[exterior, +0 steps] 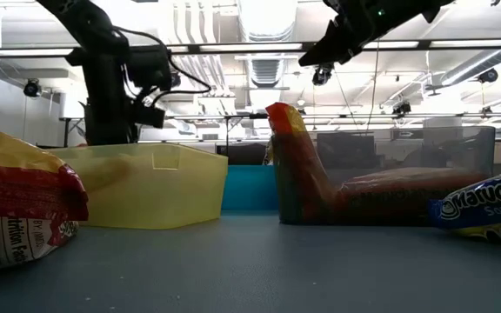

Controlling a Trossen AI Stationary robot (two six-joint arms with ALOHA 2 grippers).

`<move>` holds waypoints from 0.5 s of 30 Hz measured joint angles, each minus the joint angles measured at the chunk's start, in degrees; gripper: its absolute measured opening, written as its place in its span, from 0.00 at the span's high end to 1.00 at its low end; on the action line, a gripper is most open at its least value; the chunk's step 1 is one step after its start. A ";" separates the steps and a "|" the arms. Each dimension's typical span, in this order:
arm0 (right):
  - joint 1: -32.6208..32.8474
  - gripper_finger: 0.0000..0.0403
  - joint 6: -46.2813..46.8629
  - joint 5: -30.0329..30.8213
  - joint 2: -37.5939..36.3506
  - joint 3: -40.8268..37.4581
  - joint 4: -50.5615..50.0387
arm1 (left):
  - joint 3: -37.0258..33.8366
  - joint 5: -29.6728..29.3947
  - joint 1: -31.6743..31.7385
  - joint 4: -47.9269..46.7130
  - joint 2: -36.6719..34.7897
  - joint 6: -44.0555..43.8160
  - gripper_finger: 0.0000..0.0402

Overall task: Sort Maruchan noodles
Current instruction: Put the red noodle pack into the yellow bin

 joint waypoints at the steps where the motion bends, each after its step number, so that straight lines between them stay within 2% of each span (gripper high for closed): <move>1: 0.00 0.98 -0.03 -0.01 0.10 0.00 0.03 | 0.00 -1.37 0.31 0.02 0.48 -0.27 0.54; 5: 0.00 0.98 -0.10 -0.02 0.31 0.00 0.01 | 0.03 -7.10 1.45 0.25 2.32 -2.38 0.54; 10: 0.00 0.98 0.17 0.00 0.33 0.00 0.02 | 3.65 -4.66 1.40 -4.91 1.84 -5.97 0.54; 15: 0.00 0.98 -0.07 0.00 0.33 0.00 0.00 | 10.36 -6.83 1.47 -17.05 0.54 -25.45 0.54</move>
